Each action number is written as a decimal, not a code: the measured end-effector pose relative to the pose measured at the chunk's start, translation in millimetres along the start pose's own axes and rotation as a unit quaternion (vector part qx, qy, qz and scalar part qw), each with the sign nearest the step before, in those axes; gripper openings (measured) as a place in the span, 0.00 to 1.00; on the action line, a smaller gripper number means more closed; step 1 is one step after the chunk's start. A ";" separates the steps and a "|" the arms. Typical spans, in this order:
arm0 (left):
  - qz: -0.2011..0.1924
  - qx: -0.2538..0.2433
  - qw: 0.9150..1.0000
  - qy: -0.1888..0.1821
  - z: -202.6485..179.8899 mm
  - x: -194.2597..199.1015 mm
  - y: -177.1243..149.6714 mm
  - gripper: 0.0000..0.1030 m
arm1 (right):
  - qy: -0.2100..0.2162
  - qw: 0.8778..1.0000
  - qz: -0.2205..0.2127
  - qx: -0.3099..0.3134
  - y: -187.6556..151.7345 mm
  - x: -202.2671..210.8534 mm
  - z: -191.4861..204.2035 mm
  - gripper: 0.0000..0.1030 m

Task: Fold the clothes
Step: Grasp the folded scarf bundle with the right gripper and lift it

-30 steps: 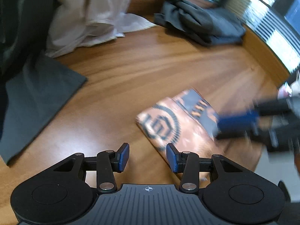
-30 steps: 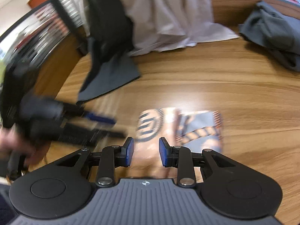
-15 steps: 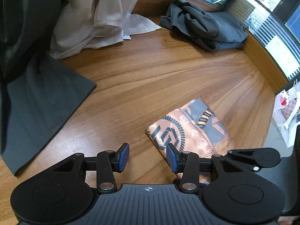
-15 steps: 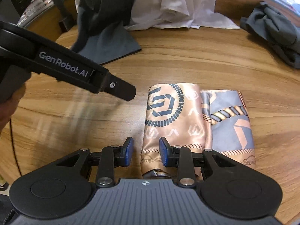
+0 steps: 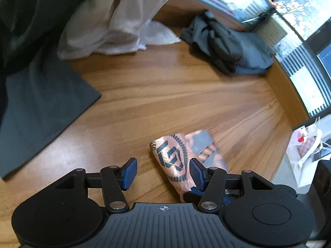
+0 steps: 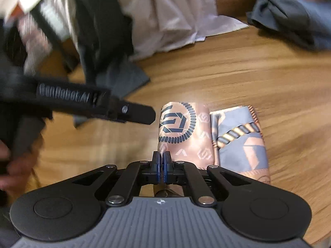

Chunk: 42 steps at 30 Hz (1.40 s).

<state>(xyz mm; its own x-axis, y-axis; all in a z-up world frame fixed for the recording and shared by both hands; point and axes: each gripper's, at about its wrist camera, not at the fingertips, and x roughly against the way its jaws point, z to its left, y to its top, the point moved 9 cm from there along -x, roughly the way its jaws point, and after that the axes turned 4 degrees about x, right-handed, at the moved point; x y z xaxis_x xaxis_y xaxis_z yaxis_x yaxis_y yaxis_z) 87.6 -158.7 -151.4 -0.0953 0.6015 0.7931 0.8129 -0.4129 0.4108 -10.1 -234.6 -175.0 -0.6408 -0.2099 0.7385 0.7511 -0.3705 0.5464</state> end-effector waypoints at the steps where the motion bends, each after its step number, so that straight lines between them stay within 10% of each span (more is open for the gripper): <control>1: -0.007 -0.009 1.000 0.002 -3.0 3.1 2.5 0.57 | 0.014 0.999 -0.008 -0.028 3.0 5.7 -6.0 0.04; 12: 0.001 -0.043 0.999 0.004 -25.3 -10.8 1.1 0.58 | 0.060 0.970 -0.051 -0.229 1.7 37.4 -102.7 0.04; 19: 0.038 -0.055 0.998 0.014 -30.6 -36.6 -13.9 0.58 | -0.017 0.982 -0.028 -0.188 -9.4 31.9 -134.9 0.11; 24: 0.062 -0.072 0.995 0.018 -37.1 -53.7 -25.6 0.58 | -0.031 0.988 -0.009 -0.151 -8.7 29.0 -137.0 0.37; 34: 0.067 -0.068 0.995 0.024 -33.8 -50.3 -34.6 0.57 | -0.004 0.993 0.036 -0.115 -11.9 12.1 -129.5 0.32; 42: 0.034 -0.065 0.997 0.029 -32.6 -7.7 -22.1 0.58 | -0.001 0.994 0.038 -0.103 -7.9 6.8 -122.5 0.07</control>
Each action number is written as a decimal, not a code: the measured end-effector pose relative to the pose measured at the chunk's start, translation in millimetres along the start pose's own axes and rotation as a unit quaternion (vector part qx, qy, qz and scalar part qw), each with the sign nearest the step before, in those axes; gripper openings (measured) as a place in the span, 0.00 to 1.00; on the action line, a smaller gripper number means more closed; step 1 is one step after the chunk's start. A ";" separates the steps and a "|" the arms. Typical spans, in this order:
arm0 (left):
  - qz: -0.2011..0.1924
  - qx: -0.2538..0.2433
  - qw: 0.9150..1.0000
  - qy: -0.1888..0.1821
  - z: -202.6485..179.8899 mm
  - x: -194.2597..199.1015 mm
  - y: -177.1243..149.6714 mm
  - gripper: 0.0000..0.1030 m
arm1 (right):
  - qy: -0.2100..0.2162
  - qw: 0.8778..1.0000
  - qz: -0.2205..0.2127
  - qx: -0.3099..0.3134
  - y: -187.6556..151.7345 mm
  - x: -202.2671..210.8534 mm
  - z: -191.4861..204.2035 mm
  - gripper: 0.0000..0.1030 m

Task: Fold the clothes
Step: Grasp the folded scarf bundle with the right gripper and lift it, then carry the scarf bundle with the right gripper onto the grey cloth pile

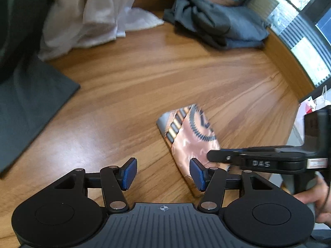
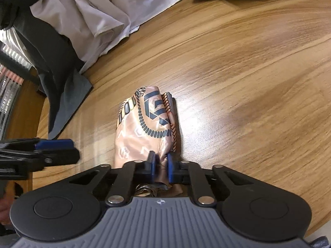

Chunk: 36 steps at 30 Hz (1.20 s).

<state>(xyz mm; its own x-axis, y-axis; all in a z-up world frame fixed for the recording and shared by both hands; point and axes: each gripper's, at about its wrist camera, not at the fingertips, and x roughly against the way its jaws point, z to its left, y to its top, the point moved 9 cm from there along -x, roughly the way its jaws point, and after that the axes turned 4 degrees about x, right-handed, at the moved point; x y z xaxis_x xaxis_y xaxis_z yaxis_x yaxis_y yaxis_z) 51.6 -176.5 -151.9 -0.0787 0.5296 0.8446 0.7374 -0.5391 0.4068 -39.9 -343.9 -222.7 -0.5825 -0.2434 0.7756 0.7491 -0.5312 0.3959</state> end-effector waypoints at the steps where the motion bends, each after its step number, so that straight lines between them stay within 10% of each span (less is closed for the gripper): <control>1: -0.008 -0.007 1.000 0.002 -2.0 6.2 2.7 0.58 | 0.006 1.000 -0.004 -0.004 2.0 2.8 0.1 0.06; 13: -0.078 -0.015 0.996 0.031 -46.1 25.0 36.9 0.59 | 0.036 0.999 -0.030 0.003 71.6 74.5 -32.5 0.04; 36: -0.126 0.044 0.991 0.025 -209.4 -61.4 140.4 0.60 | 0.053 0.997 -0.053 -0.017 257.4 171.5 -246.0 0.04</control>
<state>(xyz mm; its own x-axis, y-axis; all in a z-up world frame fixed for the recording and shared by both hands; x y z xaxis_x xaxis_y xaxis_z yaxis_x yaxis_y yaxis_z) 19.5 -421.8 -73.7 -0.2994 0.6049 0.7379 0.7452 -0.3347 0.5767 -24.6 -722.0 -108.8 -0.6895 -0.2675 0.6731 0.6709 -0.5859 0.4545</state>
